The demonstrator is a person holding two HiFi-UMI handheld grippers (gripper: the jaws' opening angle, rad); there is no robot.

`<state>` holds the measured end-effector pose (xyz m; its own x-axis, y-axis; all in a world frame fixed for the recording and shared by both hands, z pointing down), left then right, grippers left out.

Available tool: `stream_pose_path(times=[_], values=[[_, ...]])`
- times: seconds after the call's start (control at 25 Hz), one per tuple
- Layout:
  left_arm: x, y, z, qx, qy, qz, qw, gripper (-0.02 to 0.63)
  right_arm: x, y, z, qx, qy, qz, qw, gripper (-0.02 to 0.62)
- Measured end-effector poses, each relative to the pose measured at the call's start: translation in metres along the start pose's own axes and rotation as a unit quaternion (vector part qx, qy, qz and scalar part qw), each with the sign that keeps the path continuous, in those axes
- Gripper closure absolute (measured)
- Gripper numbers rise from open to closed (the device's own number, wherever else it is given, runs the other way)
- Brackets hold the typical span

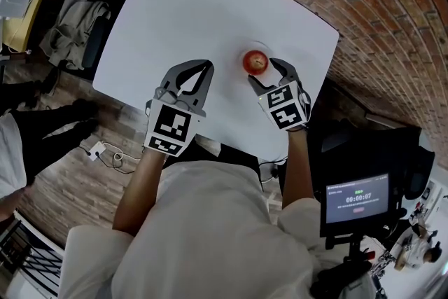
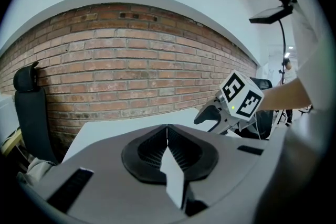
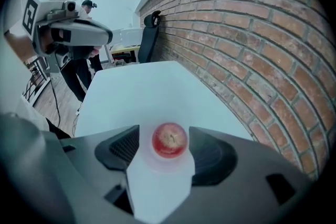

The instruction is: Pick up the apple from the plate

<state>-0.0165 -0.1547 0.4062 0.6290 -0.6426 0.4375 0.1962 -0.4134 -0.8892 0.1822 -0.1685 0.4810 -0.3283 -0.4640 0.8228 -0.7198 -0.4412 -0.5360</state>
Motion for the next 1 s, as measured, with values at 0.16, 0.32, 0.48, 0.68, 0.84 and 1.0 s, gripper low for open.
stream_pose_path(times=[0.16, 0.32, 0.48, 0.68, 0.84, 1.0], values=[[0.004, 0.0, -0.002, -0.006, -0.002, 0.002, 1.0, 0.6, 0.008, -0.001, 0.0, 0.001, 0.009, -0.004, 1.0, 0.316], [0.007, -0.002, -0.006, -0.002, 0.0, -0.004, 1.0, 0.6, 0.013, 0.002, 0.004, 0.011, 0.011, 0.004, 1.0, 0.316], [0.007, -0.002, -0.007, 0.005, 0.0, -0.002, 1.0, 0.6, 0.015, 0.002, 0.006, 0.017, 0.017, 0.006, 1.0, 0.316], [0.011, -0.005, -0.007, 0.007, -0.003, -0.007, 1.0, 0.6, 0.019, 0.0, 0.01, 0.02, 0.025, 0.007, 0.999, 0.295], [0.014, -0.006, -0.005, 0.005, -0.005, -0.006, 1.0, 0.6, 0.022, -0.003, 0.01, 0.019, 0.034, 0.003, 0.999, 0.287], [0.015, -0.008, -0.003, 0.004, -0.006, -0.005, 1.0, 0.6, 0.025, -0.006, 0.01, 0.015, 0.04, -0.005, 0.999, 0.278]])
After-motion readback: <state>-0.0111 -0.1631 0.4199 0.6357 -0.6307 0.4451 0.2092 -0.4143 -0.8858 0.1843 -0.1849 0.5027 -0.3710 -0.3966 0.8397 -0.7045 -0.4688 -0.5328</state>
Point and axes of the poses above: the fingertips, and each gripper's own axes: x forward along the fingers, z to its right, y out of its top, the point moved 8 cm from there along -x, backward along the fingers, and after that the axes turned 8 degrees about -x, right-handed, at the moved point
